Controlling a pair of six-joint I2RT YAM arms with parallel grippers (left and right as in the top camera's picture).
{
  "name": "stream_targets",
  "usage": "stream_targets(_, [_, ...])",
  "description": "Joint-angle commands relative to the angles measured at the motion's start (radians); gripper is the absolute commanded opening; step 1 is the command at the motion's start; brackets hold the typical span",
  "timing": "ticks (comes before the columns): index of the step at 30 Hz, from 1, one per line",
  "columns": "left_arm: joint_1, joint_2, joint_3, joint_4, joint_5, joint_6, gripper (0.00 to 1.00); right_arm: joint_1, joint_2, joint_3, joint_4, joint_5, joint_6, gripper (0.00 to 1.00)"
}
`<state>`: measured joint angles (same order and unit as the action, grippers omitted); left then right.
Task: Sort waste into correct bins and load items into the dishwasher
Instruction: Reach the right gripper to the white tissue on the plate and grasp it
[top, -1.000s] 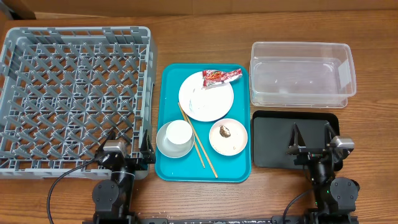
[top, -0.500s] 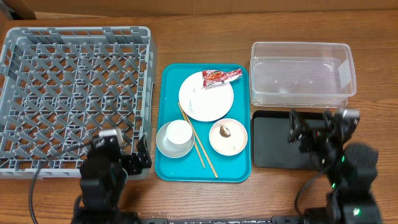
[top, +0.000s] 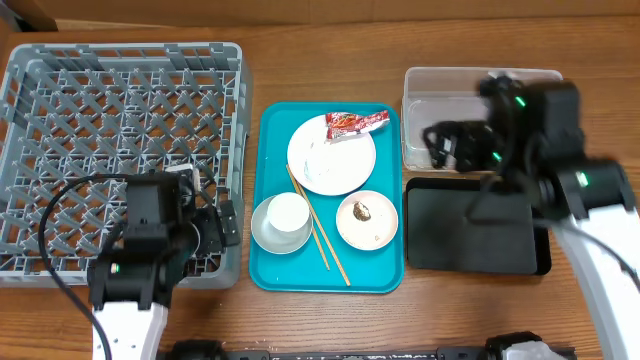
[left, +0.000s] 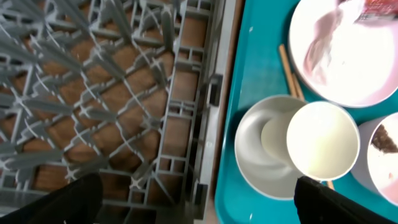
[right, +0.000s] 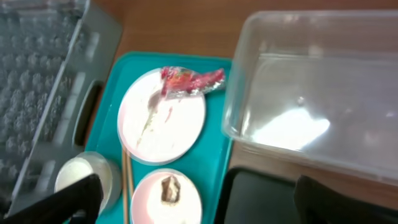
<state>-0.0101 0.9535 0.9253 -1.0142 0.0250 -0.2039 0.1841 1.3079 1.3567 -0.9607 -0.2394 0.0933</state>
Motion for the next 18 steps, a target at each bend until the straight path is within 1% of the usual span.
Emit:
stream_targets(1, [-0.003, 0.041, 0.034, -0.024, 0.002, -0.003, 1.00, 0.042, 0.100, 0.127, -0.037, -0.021, -0.028, 1.00])
stream_targets(3, [-0.003, 0.053, 0.034, -0.027, 0.002, -0.003, 1.00, 0.048, 0.135, 0.125, -0.007, -0.090, 0.021, 1.00])
stream_targets(5, [-0.003, 0.056, 0.034, -0.027, 0.000, -0.003, 1.00, 0.054, 0.172, 0.125, 0.050, -0.190, 0.035, 0.99])
stream_targets(8, [-0.003, 0.056, 0.034, -0.023, -0.003, -0.003, 1.00, 0.089, 0.216, 0.125, 0.124, -0.198, 0.034, 0.99])
stream_targets(10, [-0.003, 0.055, 0.034, -0.023, -0.005, -0.003, 1.00, 0.144, 0.249, 0.125, 0.167, -0.142, 0.034, 0.99])
stream_targets(12, [-0.003, 0.056, 0.034, -0.026, -0.019, -0.003, 1.00, 0.209, 0.283, 0.125, 0.191, -0.034, 0.035, 0.97])
stream_targets(15, [0.002, 0.055, 0.035, -0.035, -0.052, -0.051, 1.00, 0.293, 0.338, 0.125, 0.208, 0.098, 0.042, 0.97])
stream_targets(16, [0.015, 0.055, 0.037, -0.041, -0.051, -0.059, 1.00, 0.327, 0.373, 0.125, 0.214, 0.145, 0.067, 0.97])
stream_targets(18, [0.045, 0.056, 0.045, -0.056, -0.058, -0.057, 1.00, 0.357, 0.412, 0.125, 0.224, 0.165, 0.092, 0.97])
